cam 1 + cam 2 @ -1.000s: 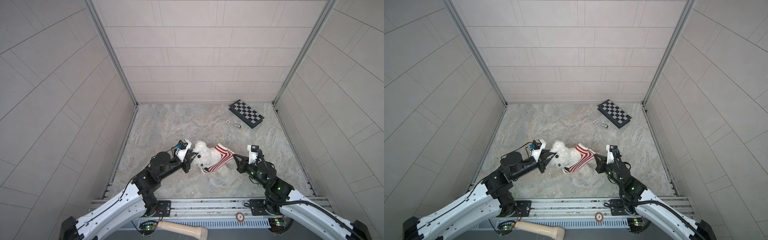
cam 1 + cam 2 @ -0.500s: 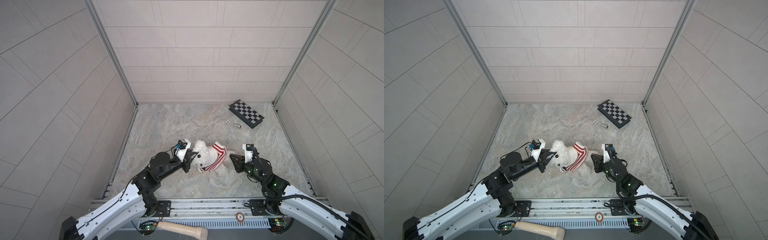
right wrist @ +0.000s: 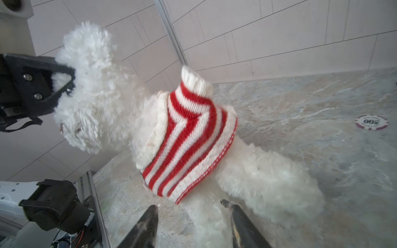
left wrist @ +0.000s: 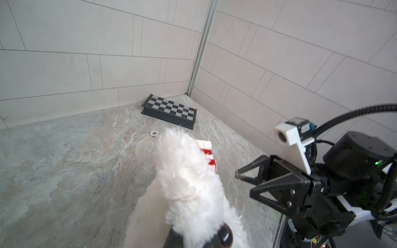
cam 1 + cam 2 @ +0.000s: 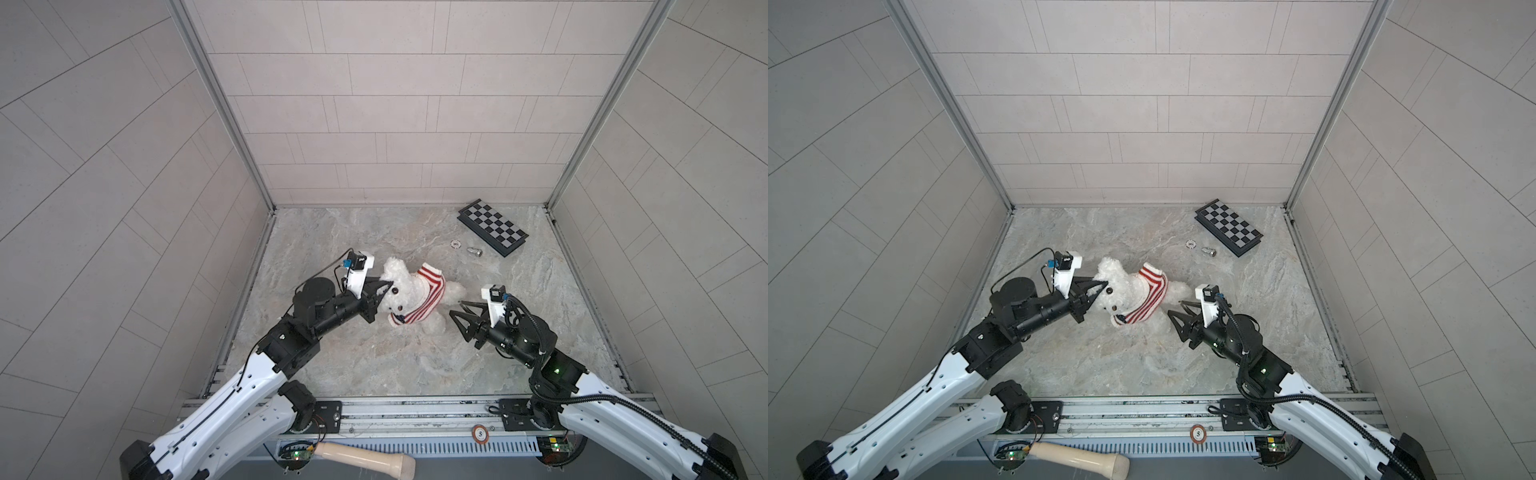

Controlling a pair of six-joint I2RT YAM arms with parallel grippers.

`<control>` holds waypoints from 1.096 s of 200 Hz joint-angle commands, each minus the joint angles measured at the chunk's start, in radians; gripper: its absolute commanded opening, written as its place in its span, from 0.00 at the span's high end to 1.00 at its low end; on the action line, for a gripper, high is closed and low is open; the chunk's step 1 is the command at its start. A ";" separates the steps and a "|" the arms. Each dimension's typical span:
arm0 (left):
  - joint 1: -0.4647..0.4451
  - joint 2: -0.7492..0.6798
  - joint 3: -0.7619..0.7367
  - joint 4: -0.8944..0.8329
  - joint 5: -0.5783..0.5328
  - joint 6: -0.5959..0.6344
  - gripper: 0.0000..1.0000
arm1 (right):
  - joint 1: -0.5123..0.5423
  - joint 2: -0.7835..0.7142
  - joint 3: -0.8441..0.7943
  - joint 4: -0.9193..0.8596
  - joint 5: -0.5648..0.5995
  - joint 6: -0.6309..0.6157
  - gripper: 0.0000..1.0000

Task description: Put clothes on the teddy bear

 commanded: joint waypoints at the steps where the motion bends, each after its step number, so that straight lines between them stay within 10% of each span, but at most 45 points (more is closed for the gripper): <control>1: 0.033 -0.008 0.085 -0.028 0.150 -0.053 1.00 | 0.006 0.072 0.037 0.128 -0.058 -0.040 0.41; 97: 0.065 0.002 0.160 0.002 0.241 -0.166 1.00 | 0.007 0.319 0.117 0.404 -0.131 0.032 0.44; 219: 0.196 0.007 0.147 0.114 0.264 -0.363 1.00 | 0.010 0.237 0.045 0.383 -0.030 0.009 1.00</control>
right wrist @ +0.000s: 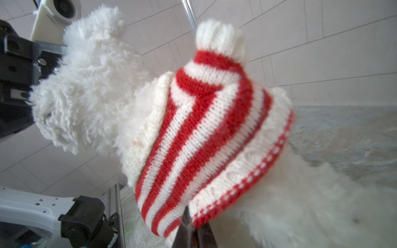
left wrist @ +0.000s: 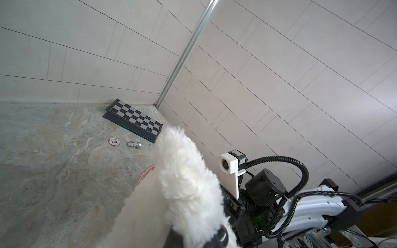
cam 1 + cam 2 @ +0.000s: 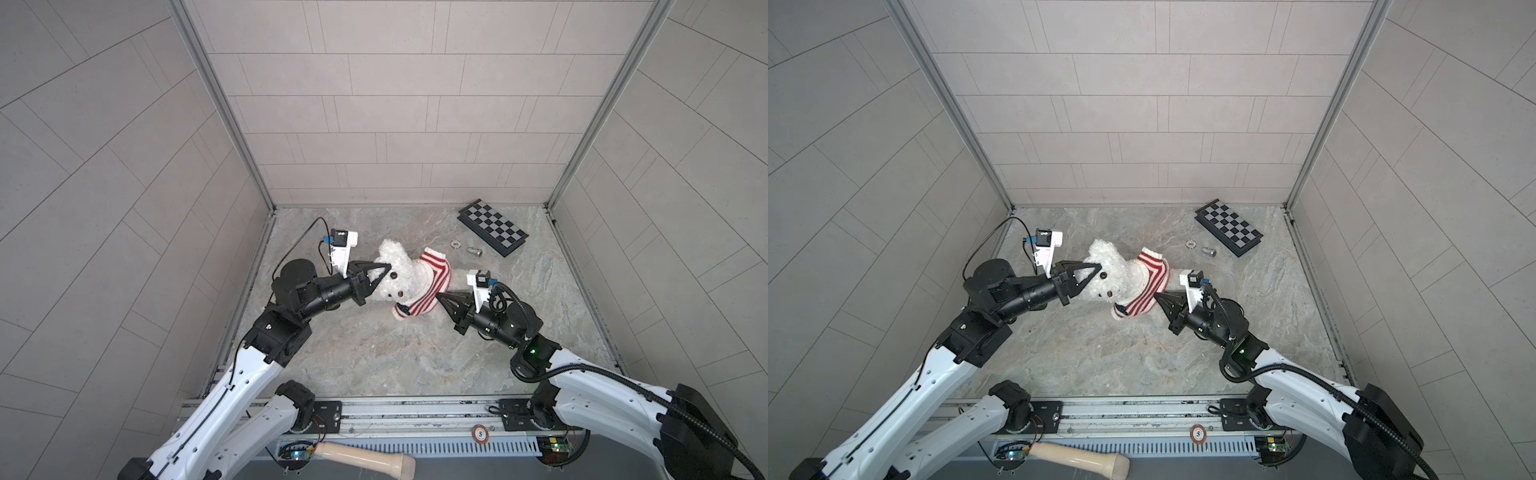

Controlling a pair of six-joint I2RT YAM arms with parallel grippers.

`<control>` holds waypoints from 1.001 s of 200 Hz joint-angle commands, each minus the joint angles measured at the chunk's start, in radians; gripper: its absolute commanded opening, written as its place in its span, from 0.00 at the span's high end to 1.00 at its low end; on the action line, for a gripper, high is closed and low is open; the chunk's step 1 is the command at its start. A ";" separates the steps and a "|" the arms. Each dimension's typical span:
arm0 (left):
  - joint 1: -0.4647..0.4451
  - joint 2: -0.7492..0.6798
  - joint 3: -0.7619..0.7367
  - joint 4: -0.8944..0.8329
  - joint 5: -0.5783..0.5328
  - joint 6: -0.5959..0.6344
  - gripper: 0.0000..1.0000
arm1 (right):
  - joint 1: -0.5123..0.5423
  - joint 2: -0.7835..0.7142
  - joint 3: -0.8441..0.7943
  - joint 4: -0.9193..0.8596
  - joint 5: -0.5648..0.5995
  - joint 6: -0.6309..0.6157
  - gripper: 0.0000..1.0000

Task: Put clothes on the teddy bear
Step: 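Grasp and tug the sweater hem down with the right gripper while left holds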

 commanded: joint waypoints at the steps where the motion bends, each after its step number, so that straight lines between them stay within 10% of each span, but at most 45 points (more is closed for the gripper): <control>1: 0.041 -0.019 0.033 0.088 0.022 -0.049 1.00 | 0.004 -0.055 -0.028 -0.013 0.063 -0.022 1.00; 99: 0.129 -0.020 -0.031 0.161 0.190 -0.071 1.00 | 0.004 -0.143 -0.003 -0.246 0.125 -0.116 1.00; 142: 0.129 -0.029 -0.053 0.141 0.239 0.021 1.00 | 0.014 -0.176 0.011 -0.146 -0.011 -0.115 0.76; 200: 0.128 -0.036 0.032 -0.022 0.340 0.191 1.00 | 0.014 -0.319 0.168 -0.556 0.039 -0.298 0.49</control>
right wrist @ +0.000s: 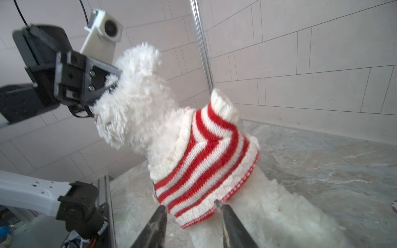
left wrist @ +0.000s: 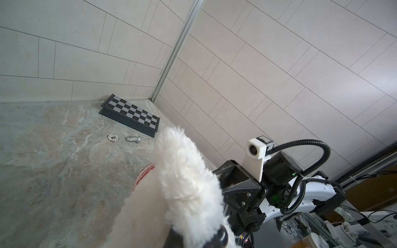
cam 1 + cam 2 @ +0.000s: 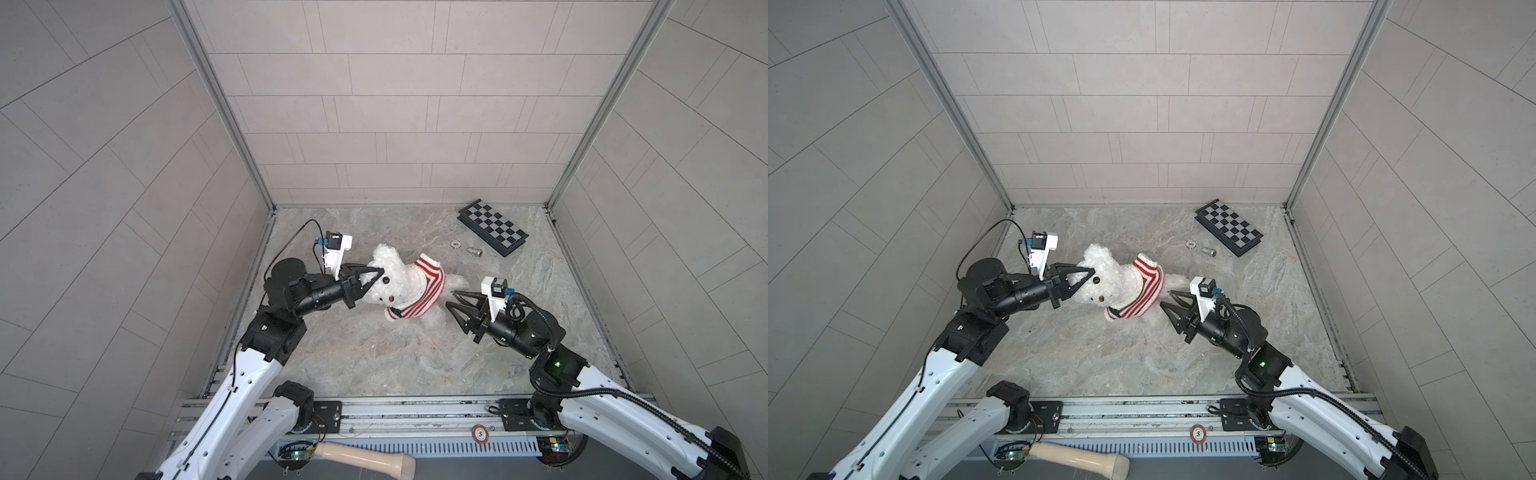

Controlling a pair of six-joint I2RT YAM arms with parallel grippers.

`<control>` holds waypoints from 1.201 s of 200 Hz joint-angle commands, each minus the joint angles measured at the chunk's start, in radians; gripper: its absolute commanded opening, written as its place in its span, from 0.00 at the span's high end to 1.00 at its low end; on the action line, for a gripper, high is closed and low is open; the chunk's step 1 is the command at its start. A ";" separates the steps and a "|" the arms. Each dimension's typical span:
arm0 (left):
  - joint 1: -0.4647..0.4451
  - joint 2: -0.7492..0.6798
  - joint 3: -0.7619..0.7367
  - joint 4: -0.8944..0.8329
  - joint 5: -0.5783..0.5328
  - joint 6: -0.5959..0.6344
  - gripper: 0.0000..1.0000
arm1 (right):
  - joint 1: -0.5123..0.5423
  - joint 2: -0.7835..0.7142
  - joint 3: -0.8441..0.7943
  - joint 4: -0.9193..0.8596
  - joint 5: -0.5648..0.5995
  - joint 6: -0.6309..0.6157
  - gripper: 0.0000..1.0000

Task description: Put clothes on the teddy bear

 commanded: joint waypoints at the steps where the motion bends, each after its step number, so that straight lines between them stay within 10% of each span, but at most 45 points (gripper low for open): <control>1: 0.006 -0.017 0.065 0.003 0.103 0.079 1.00 | 0.002 -0.026 0.099 -0.206 0.021 -0.133 0.49; 38: -0.003 -0.050 0.096 -0.080 0.229 0.129 1.00 | 0.001 0.037 0.296 -0.506 0.042 -0.380 0.45; 148: -0.004 -0.171 0.073 -0.059 0.349 0.137 1.00 | -0.003 -0.110 0.102 -0.103 -0.293 -0.260 0.45; 240: -0.015 -0.183 0.105 0.019 0.312 0.053 1.00 | -0.003 -0.059 0.114 -0.057 -0.348 -0.294 0.88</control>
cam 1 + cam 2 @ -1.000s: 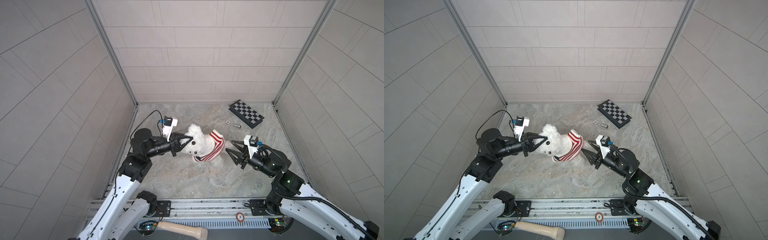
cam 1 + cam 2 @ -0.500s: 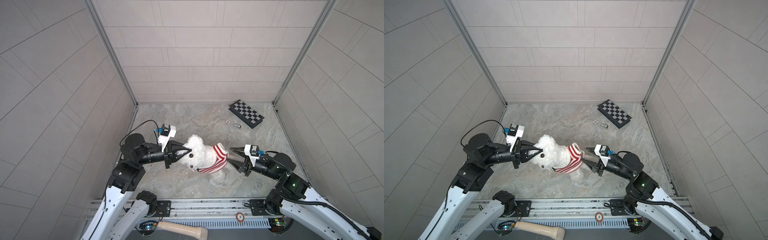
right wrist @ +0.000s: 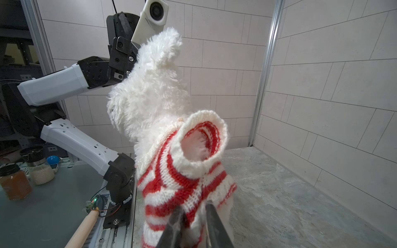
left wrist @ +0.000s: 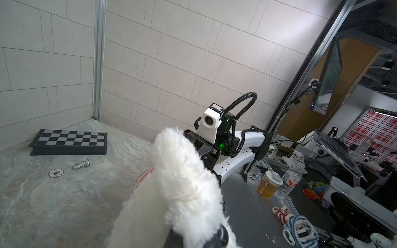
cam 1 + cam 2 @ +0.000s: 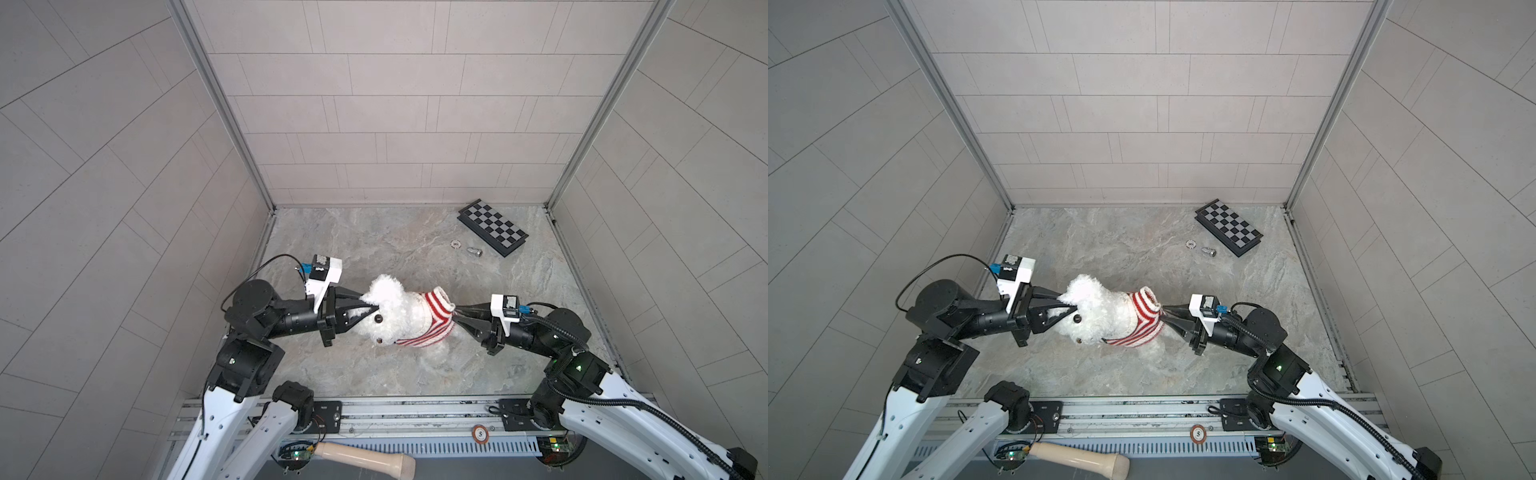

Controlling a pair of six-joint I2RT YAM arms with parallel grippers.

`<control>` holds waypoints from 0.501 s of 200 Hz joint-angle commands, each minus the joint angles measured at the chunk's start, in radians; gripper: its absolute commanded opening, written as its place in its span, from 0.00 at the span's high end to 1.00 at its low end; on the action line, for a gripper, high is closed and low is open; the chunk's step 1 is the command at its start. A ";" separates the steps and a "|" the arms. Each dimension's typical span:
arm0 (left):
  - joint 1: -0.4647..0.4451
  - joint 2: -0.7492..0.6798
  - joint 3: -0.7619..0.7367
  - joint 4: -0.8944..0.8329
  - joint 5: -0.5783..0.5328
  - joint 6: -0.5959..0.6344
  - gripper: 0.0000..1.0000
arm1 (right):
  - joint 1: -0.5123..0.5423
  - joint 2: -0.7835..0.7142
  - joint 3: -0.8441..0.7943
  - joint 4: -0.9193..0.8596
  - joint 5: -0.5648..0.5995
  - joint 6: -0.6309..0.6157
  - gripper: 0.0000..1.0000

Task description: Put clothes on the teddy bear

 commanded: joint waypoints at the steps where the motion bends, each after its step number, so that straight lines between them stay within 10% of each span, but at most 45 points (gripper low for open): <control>1: -0.010 -0.006 0.034 0.097 0.001 -0.034 1.00 | -0.001 0.001 0.018 0.028 -0.032 -0.034 0.89; 100: -0.010 -0.033 0.075 -0.004 -0.276 0.019 1.00 | -0.001 -0.193 -0.065 -0.069 0.221 -0.083 1.00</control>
